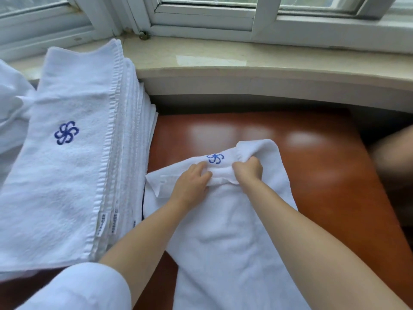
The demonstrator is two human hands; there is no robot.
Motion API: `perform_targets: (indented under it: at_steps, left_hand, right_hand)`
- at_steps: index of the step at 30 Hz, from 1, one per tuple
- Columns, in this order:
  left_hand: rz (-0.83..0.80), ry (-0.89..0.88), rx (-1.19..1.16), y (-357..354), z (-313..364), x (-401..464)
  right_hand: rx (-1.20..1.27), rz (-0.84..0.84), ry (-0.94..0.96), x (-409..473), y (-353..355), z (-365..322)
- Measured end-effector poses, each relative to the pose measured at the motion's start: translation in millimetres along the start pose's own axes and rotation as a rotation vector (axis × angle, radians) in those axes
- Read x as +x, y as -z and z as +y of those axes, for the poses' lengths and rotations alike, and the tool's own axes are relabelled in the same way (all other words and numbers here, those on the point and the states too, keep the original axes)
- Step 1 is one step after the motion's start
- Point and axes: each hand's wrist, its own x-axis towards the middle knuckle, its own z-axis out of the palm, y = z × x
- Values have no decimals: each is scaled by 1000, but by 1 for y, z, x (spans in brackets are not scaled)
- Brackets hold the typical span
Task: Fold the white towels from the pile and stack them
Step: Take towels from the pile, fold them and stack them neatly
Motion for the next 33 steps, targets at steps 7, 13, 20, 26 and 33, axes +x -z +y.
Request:
perform_targets:
  at_steps: [7,13,20,26,33]
  left_hand:
    - [-184,120,32,-10,-8,-3]
    - [-288,175,171,-7,-5,5]
    - [69,434,242,49,-7,23]
    - [254,484,92,87,-19,87]
    - [150,352,216,35,6,23]
  right_hand:
    - [14,10,14,4,-2,3]
    - [64,69,26,4,-3,3]
    - [367,383,60,-1,37,-13]
    - [404,-80,410,-4,46,-60]
    - [-474,-69,533,-26,28,21]
